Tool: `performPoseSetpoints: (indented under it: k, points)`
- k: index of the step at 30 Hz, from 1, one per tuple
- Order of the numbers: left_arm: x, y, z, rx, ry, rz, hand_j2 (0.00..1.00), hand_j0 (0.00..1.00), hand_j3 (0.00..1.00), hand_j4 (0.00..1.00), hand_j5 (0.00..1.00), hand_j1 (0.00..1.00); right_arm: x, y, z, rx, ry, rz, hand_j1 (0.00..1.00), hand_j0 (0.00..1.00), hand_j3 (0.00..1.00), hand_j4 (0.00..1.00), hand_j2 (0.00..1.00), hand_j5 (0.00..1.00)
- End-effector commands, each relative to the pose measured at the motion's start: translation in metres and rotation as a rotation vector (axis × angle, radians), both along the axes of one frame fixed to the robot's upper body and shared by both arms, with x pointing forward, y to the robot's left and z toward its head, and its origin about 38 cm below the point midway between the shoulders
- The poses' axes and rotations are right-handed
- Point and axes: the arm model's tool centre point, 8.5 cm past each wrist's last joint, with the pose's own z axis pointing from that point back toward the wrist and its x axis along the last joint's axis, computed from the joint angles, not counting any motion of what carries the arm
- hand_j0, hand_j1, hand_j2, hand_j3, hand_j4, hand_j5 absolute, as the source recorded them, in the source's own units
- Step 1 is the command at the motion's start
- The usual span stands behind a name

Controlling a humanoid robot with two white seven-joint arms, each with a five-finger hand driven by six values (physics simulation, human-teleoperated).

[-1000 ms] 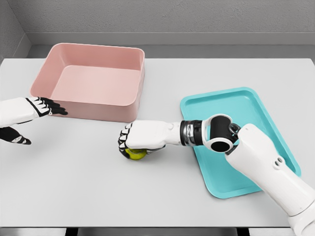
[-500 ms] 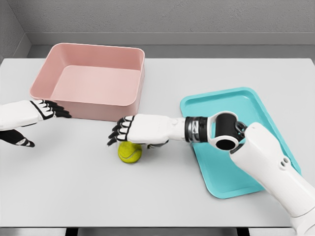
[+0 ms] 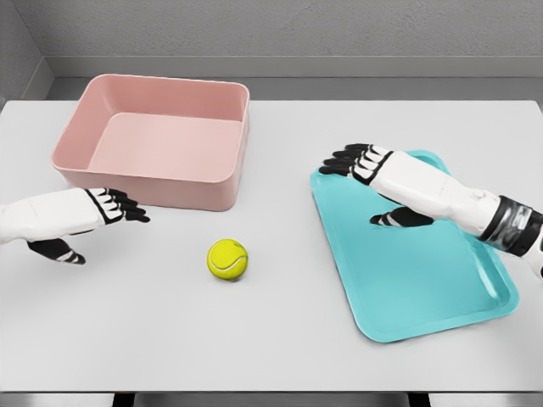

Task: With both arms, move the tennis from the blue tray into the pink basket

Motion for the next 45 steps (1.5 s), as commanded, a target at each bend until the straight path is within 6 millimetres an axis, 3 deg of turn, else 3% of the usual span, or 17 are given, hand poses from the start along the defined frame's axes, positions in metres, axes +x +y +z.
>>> performPoseSetpoints:
  k: [1,4,7,10,13,19,32,40,45]
  points:
    - [-0.001,-0.006,0.001,-0.009,-0.004,-0.014,1.0,1.0,1.0,1.0,1.0,1.0,0.003,-0.044,0.035,0.054,-0.088,-0.116,1.0,1.0,1.0,1.0,1.0,1.0]
    - [-0.002,-0.022,-0.001,-0.01,-0.008,-0.057,1.0,1.0,1.0,1.0,1.0,1.0,-0.002,-0.059,0.038,0.066,-0.095,-0.156,1.0,1.0,1.0,1.0,1.0,1.0]
    - [0.003,-0.041,0.0,-0.027,-0.042,-0.1,1.0,1.0,1.0,1.0,1.0,1.0,-0.002,-0.059,0.036,0.069,-0.088,-0.156,1.0,1.0,1.0,1.0,1.0,1.0]
    - [0.005,-0.049,0.0,-0.039,-0.051,-0.113,1.0,1.0,1.0,1.0,1.0,1.0,-0.005,-0.062,0.028,0.073,-0.068,-0.166,1.0,1.0,1.0,1.0,1.0,1.0]
    - [0.006,-0.063,0.001,-0.047,-0.072,-0.146,1.0,1.0,1.0,1.0,1.0,1.0,-0.012,-0.062,0.0,0.078,0.011,-0.177,1.0,1.0,1.0,1.0,1.0,1.0]
    - [0.007,-0.097,-0.006,-0.057,-0.086,-0.225,1.0,1.0,1.0,1.0,1.0,1.0,-0.014,-0.063,-0.001,0.082,0.012,-0.181,1.0,1.0,1.0,1.0,1.0,1.0]
    - [0.01,-0.148,-0.015,-0.075,-0.063,-0.352,1.0,1.0,1.0,1.0,1.0,1.0,-0.013,-0.063,-0.002,0.084,0.015,-0.183,1.0,1.0,1.0,1.0,1.0,1.0]
    - [0.01,-0.16,-0.016,-0.075,-0.059,-0.384,1.0,1.0,1.0,1.0,1.0,1.0,-0.013,-0.064,-0.002,0.086,0.014,-0.183,1.0,1.0,1.0,1.0,1.0,1.0]
    - [0.014,-0.158,-0.025,-0.064,-0.036,-0.369,1.0,1.0,1.0,1.0,1.0,1.0,-0.013,-0.063,-0.002,0.088,0.014,-0.183,1.0,1.0,1.0,1.0,1.0,1.0]
